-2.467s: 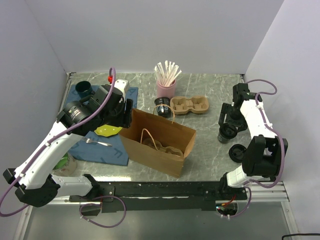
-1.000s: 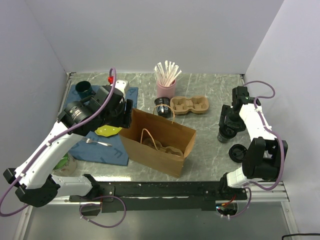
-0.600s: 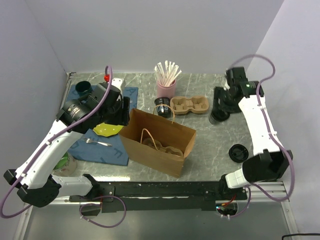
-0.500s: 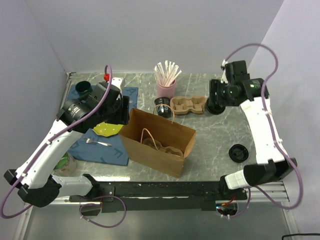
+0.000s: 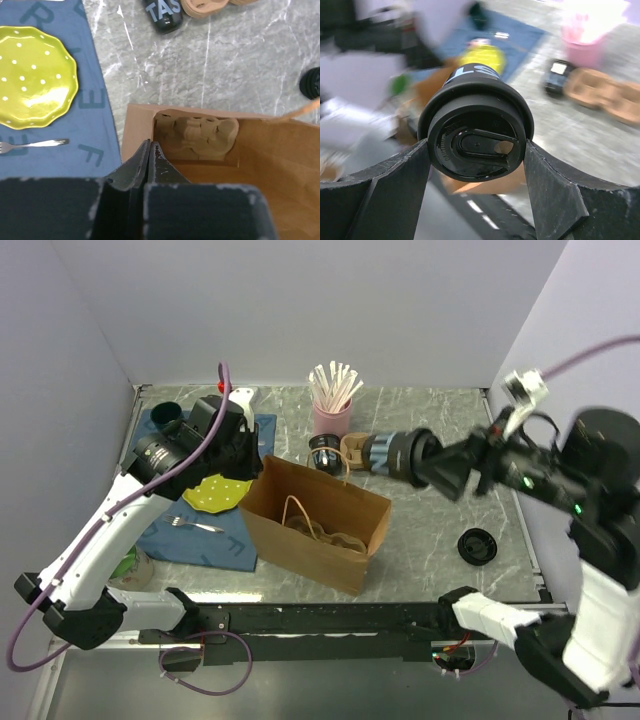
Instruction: Pack the takeout coffee
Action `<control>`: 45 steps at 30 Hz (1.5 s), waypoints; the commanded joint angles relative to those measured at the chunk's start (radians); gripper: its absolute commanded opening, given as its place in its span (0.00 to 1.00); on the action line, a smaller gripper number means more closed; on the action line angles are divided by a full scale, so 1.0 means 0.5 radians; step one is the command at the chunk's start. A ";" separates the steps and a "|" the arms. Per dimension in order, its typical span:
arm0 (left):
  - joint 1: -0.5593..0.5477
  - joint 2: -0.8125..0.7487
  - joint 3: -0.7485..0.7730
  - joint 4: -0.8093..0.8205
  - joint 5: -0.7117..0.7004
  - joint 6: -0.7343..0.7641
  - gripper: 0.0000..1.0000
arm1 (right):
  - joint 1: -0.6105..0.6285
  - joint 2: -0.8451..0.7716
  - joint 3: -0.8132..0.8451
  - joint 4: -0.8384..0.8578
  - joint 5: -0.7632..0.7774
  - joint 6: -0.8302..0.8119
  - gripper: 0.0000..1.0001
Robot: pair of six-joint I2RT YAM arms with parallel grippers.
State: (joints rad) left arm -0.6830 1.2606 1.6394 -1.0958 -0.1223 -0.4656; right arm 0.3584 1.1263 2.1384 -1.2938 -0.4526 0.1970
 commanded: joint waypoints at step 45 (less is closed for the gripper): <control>0.007 -0.006 -0.018 0.182 0.155 0.097 0.21 | 1.461 0.478 -0.245 -0.489 1.199 -0.044 0.46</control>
State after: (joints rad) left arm -0.6815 1.2320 1.6310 -1.0817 -0.1017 -0.4725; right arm 1.0653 1.3495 1.9713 -1.3552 0.0677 0.1600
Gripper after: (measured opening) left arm 0.381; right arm 0.764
